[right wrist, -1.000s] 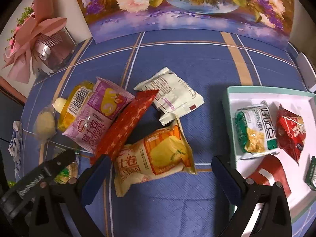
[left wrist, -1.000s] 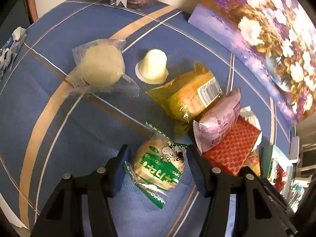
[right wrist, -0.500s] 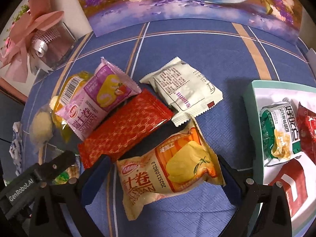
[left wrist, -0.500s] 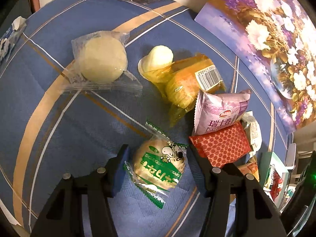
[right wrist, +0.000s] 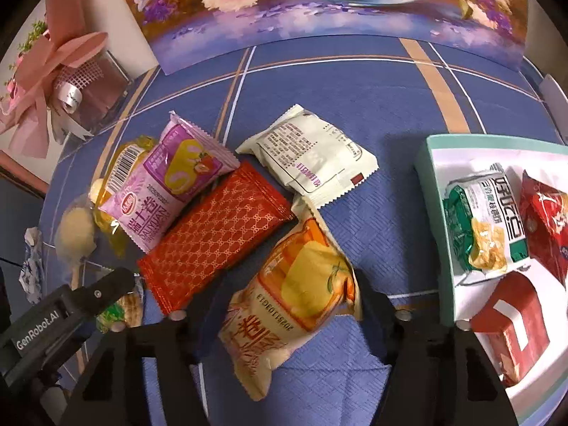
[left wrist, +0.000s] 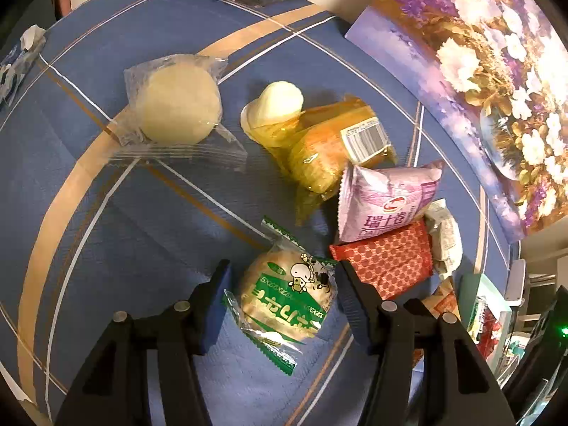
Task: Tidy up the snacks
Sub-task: 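Close left tool on round green pack while right tool grasps yellow-orange bread pack, then lift both held packs and carry them over the white tray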
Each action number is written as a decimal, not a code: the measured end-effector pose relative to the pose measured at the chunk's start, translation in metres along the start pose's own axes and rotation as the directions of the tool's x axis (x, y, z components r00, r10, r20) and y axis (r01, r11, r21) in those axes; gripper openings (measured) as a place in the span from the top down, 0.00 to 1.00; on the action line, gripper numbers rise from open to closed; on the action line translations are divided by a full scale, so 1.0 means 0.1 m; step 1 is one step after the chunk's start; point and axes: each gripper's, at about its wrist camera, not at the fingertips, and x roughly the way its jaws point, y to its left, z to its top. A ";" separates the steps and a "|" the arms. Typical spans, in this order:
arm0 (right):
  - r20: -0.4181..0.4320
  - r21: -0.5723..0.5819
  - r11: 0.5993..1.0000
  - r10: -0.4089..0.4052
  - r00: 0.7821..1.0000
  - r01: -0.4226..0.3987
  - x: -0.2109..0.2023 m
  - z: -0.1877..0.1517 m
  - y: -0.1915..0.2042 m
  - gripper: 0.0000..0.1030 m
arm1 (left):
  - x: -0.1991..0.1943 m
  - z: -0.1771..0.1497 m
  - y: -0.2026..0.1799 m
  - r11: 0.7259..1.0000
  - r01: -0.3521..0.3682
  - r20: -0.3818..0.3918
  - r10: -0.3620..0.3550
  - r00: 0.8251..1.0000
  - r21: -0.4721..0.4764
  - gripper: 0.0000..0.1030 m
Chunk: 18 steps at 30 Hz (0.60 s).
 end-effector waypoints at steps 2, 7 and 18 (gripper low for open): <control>-0.001 0.001 1.000 0.001 1.000 -0.001 -0.03 -0.05 -0.04 0.38 | -0.03 0.00 -0.01 1.000 0.007 0.007 -0.007 1.000 0.001 0.41; -0.005 0.039 0.998 0.041 0.999 -0.041 -0.14 -0.10 -0.16 0.52 | -0.15 -0.01 -0.09 1.000 0.017 0.031 -0.018 0.999 0.015 0.41; 0.082 0.071 0.995 0.070 0.994 -0.076 -0.66 -0.07 -0.30 0.53 | -0.47 0.03 -0.19 0.998 0.046 0.117 -0.052 0.992 0.050 0.42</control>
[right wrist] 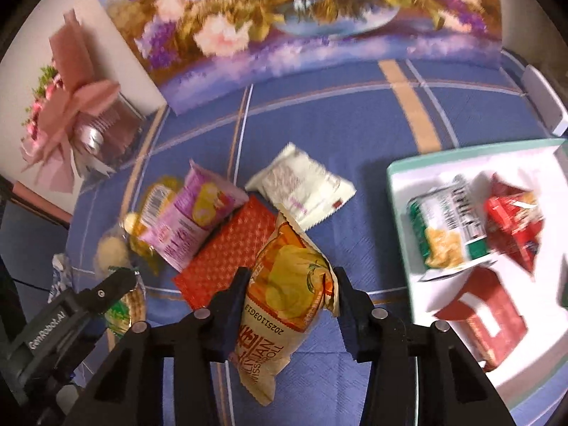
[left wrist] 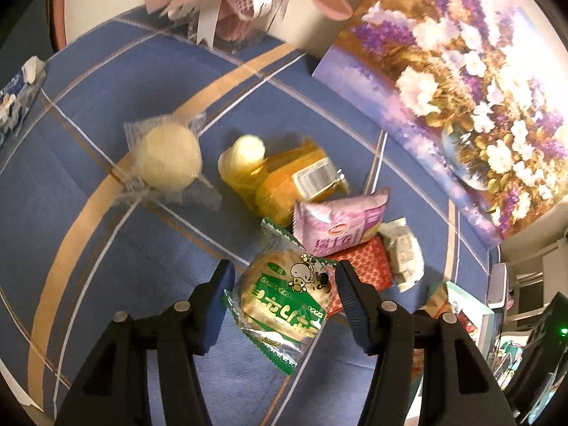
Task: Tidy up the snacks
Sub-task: 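Lift both held packs and carry them over the white tray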
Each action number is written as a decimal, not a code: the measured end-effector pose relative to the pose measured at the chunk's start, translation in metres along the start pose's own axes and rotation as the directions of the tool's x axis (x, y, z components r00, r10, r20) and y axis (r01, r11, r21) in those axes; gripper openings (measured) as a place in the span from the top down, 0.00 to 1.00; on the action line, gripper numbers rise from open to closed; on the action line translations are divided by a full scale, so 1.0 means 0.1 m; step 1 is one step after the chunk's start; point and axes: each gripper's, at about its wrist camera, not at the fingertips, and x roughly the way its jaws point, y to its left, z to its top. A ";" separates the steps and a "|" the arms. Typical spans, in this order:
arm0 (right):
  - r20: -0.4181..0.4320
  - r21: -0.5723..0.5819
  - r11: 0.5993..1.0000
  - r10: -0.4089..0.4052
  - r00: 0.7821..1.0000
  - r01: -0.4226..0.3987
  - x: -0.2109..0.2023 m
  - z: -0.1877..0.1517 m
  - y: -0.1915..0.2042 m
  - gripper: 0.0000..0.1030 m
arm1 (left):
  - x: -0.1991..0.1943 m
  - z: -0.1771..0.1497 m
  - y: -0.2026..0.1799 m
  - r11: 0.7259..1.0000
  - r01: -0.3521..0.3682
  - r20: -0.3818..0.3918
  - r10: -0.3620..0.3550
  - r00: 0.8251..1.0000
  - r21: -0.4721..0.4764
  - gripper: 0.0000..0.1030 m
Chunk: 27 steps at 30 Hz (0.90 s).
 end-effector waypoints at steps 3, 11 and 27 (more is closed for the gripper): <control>0.031 0.011 1.000 0.000 1.000 0.000 -0.16 0.03 -0.03 0.53 | -0.08 0.03 -0.08 1.000 0.011 0.027 -0.011 1.000 0.019 0.42; 0.083 0.056 0.998 -0.019 0.996 0.014 -0.40 0.11 -0.20 0.53 | -0.26 0.06 -0.35 0.995 0.049 0.078 -0.056 0.995 0.087 0.41; 0.187 0.173 0.975 -0.172 0.967 0.140 -1.00 0.22 -0.88 0.53 | -0.28 -0.26 -1.46 0.930 0.145 0.008 -0.157 0.988 0.338 0.41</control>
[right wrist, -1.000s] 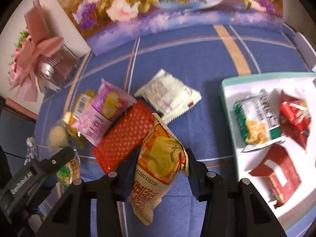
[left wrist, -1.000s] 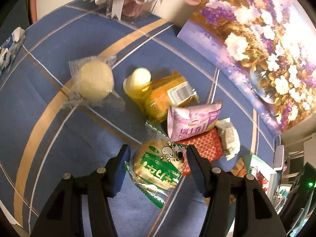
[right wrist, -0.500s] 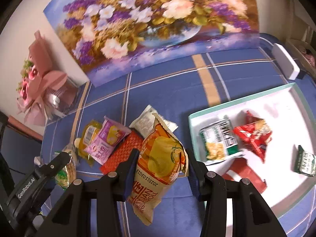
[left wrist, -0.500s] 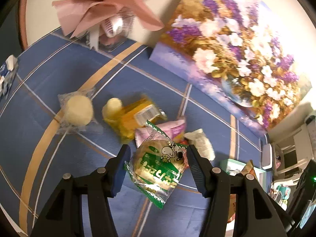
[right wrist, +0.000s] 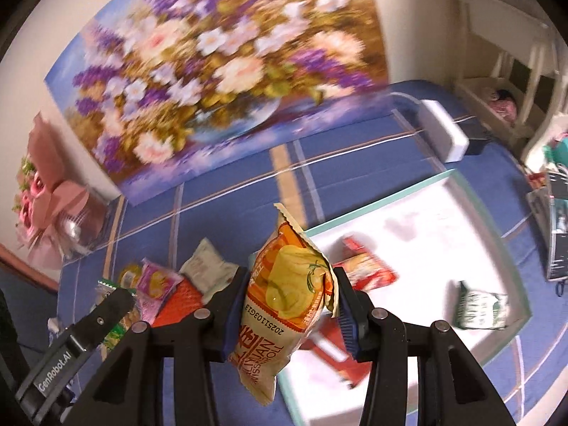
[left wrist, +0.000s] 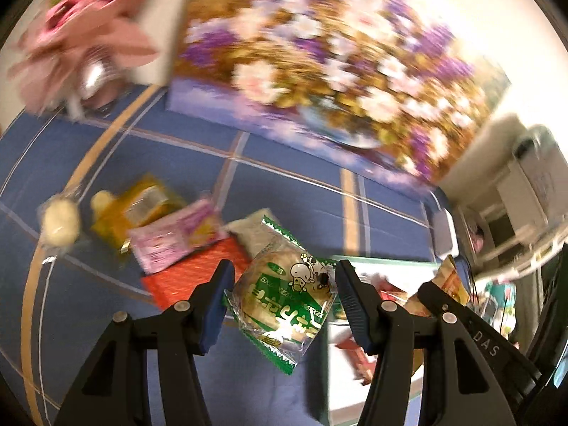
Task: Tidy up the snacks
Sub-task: 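Lift both held packs and carry them over the white tray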
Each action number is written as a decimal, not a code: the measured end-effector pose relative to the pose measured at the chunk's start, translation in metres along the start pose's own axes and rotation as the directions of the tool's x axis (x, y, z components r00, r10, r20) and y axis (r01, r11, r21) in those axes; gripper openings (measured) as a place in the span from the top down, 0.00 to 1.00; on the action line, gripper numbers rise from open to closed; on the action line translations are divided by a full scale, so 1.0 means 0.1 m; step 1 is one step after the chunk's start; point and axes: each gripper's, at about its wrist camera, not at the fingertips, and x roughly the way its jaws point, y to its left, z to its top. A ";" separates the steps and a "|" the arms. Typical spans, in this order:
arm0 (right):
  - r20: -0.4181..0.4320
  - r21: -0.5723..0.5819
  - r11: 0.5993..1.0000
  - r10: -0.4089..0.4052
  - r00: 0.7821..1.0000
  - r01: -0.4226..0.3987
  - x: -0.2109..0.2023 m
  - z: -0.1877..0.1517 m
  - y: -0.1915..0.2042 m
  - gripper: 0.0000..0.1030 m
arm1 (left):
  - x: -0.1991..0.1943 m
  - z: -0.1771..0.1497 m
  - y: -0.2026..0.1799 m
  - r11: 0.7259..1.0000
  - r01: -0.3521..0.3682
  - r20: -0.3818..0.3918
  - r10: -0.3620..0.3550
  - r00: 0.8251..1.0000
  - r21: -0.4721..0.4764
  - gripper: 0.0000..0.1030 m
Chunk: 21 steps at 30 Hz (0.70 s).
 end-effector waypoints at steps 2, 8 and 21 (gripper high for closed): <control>0.013 0.021 1.000 -0.022 1.000 0.021 -0.05 0.05 -0.12 0.53 | 0.02 0.00 -0.23 0.999 0.011 -0.004 -0.011 1.000 0.052 0.41; 0.045 0.096 0.991 -0.098 0.994 0.094 -0.18 0.17 -0.57 0.53 | 0.12 0.00 -0.89 0.980 0.060 -0.029 -0.056 0.998 0.188 0.41; -0.012 0.279 0.938 -0.212 0.977 0.207 -0.04 0.14 -1.61 0.53 | 0.64 -0.16 -1.75 0.937 0.097 -0.110 -0.064 0.992 0.335 0.41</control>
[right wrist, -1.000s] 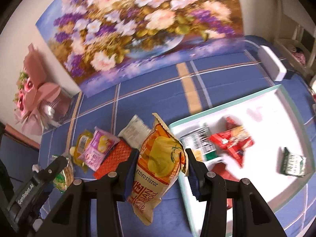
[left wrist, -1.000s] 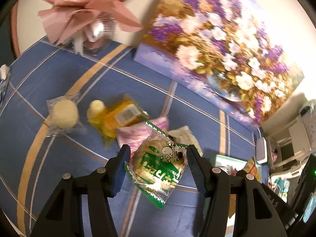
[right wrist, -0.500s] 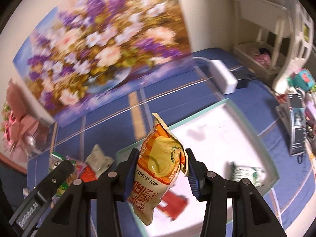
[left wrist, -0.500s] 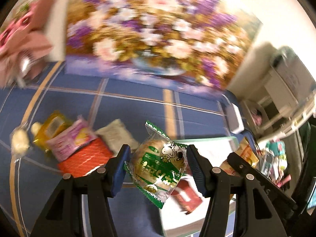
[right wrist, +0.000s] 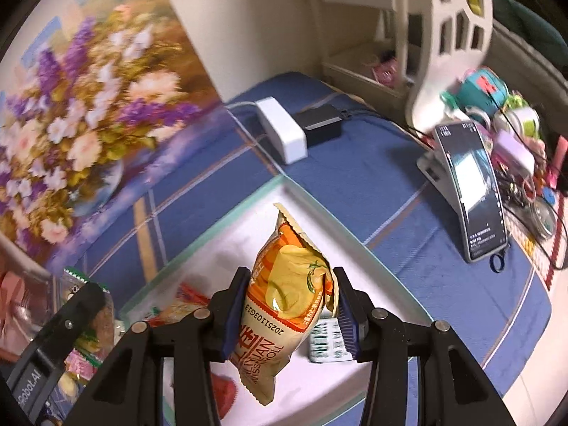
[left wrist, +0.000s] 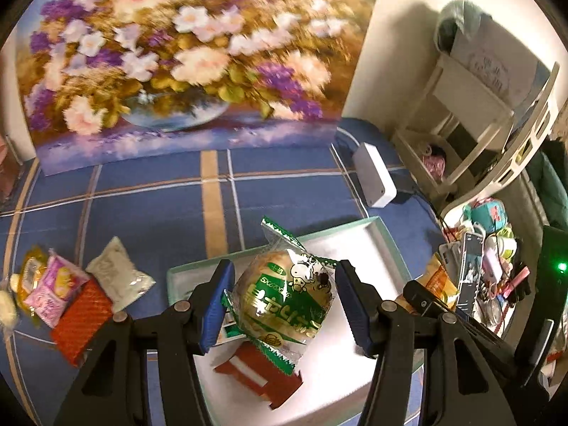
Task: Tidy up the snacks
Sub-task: 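Lift both held packs and carry them over the white tray, then lower both packs into the tray and open both tools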
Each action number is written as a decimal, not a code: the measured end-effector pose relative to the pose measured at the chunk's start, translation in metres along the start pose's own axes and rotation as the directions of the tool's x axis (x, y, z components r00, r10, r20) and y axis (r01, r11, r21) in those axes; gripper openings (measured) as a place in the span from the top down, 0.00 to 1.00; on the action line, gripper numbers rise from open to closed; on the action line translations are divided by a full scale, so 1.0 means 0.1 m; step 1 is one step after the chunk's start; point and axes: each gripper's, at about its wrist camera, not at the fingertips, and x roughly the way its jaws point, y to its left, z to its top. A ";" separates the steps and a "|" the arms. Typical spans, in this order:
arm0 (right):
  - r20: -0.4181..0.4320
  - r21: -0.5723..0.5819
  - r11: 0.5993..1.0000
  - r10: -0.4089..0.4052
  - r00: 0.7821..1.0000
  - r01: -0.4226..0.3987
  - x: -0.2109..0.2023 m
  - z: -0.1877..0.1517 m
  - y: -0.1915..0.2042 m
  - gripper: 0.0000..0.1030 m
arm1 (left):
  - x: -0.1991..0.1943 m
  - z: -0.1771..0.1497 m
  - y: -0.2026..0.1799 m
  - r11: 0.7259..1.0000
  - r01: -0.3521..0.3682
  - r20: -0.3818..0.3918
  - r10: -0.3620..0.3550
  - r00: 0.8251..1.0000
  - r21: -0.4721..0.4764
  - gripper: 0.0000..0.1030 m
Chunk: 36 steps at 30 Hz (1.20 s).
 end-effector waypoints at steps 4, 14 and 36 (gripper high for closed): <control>-0.022 0.009 1.000 -0.006 1.000 0.007 0.15 0.00 -0.04 0.53 | 0.23 -0.01 -0.08 1.000 0.008 -0.033 -0.008 0.999 0.010 0.41; -0.096 0.013 0.999 -0.028 0.995 0.029 0.54 -0.01 -0.06 0.53 | 0.64 -0.03 -0.18 0.999 0.012 -0.081 -0.009 0.997 0.035 0.41; -0.117 -0.005 1.000 -0.022 0.993 0.022 0.65 0.01 -0.05 0.51 | 0.69 0.02 -0.13 1.000 -0.009 -0.077 0.010 0.997 0.005 0.39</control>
